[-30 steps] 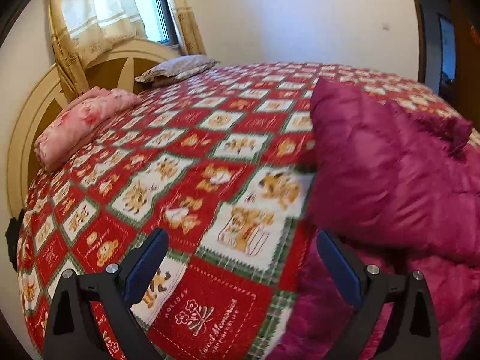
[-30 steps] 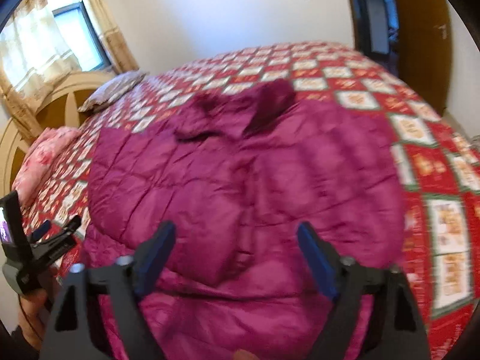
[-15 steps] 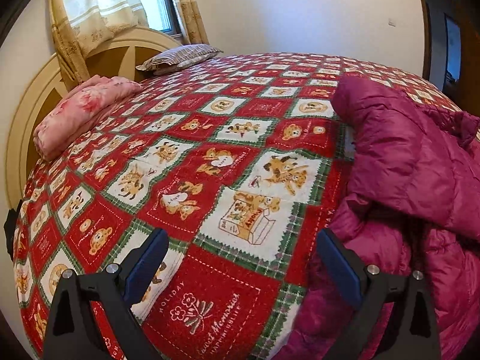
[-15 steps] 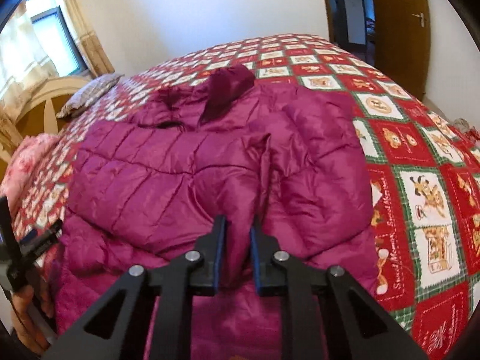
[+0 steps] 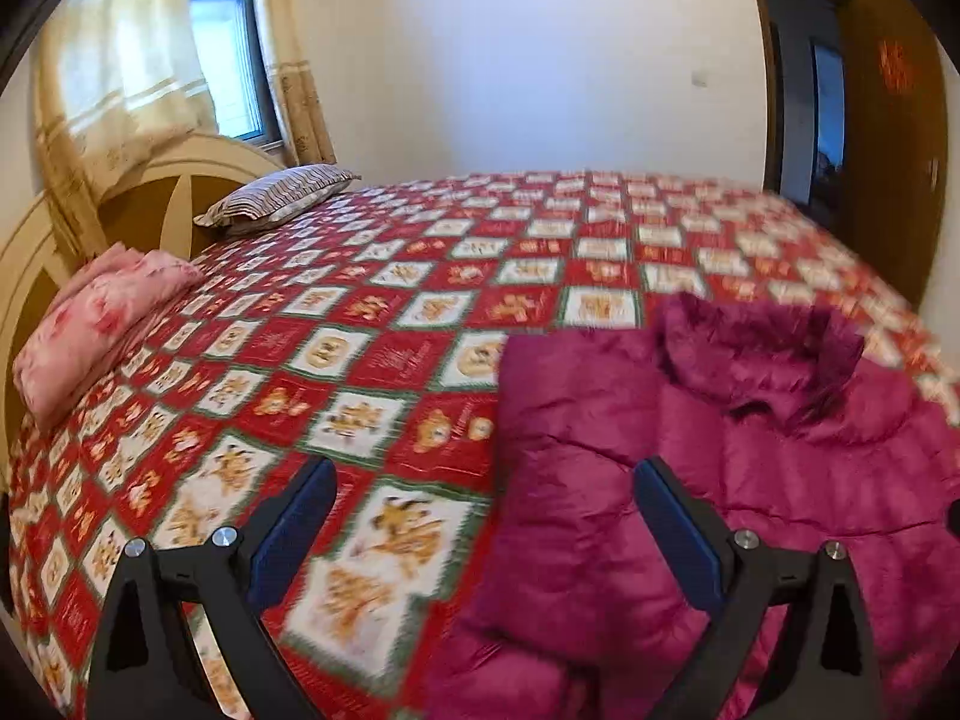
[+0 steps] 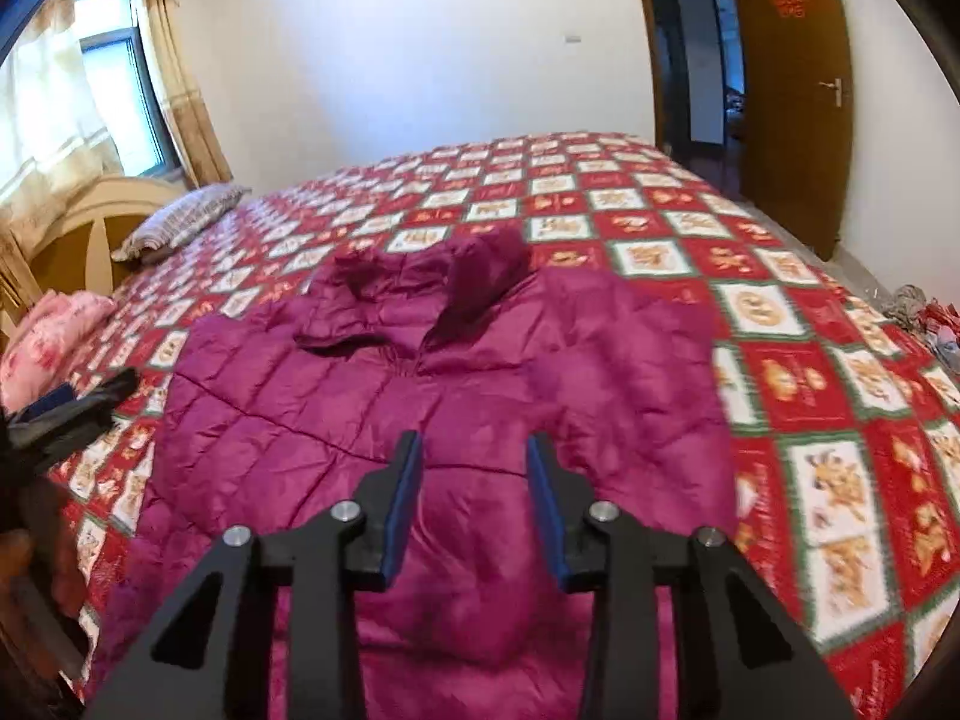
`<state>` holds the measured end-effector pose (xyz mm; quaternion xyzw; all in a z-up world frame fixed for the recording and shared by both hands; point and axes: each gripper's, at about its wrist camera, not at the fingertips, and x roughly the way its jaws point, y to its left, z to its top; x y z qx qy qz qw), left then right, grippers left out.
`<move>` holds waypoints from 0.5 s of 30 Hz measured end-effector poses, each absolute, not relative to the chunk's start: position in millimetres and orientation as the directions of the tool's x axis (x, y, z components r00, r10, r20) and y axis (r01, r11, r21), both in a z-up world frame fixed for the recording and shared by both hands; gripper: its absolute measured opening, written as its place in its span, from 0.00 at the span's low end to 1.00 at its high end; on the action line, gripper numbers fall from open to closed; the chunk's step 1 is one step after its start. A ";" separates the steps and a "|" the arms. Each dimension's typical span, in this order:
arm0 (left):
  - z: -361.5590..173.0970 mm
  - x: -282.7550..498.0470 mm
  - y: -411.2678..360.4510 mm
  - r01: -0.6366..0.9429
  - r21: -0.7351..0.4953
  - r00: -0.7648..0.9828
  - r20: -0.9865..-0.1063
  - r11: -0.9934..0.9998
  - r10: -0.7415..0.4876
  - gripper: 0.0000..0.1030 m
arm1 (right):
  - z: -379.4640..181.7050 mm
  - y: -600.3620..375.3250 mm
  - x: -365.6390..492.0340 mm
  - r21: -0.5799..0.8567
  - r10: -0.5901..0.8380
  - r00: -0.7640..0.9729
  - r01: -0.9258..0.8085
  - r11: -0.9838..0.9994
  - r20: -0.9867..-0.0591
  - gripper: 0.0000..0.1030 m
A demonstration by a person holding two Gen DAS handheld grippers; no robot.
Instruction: Fold large clothes
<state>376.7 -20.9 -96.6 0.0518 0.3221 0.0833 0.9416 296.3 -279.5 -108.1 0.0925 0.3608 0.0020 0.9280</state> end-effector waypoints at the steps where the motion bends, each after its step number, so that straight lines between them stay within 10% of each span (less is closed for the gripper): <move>1: -109.4 384.0 -26.9 -0.133 0.187 0.766 -0.603 0.973 0.221 0.96 | -115.5 -278.0 303.1 0.170 0.072 0.727 0.063 0.983 -0.682 0.37; 15: -177.7 409.8 -29.5 -0.106 0.201 0.667 -0.712 0.974 0.219 0.96 | -170.7 -281.3 308.6 0.118 0.035 0.684 0.074 0.990 -0.729 0.36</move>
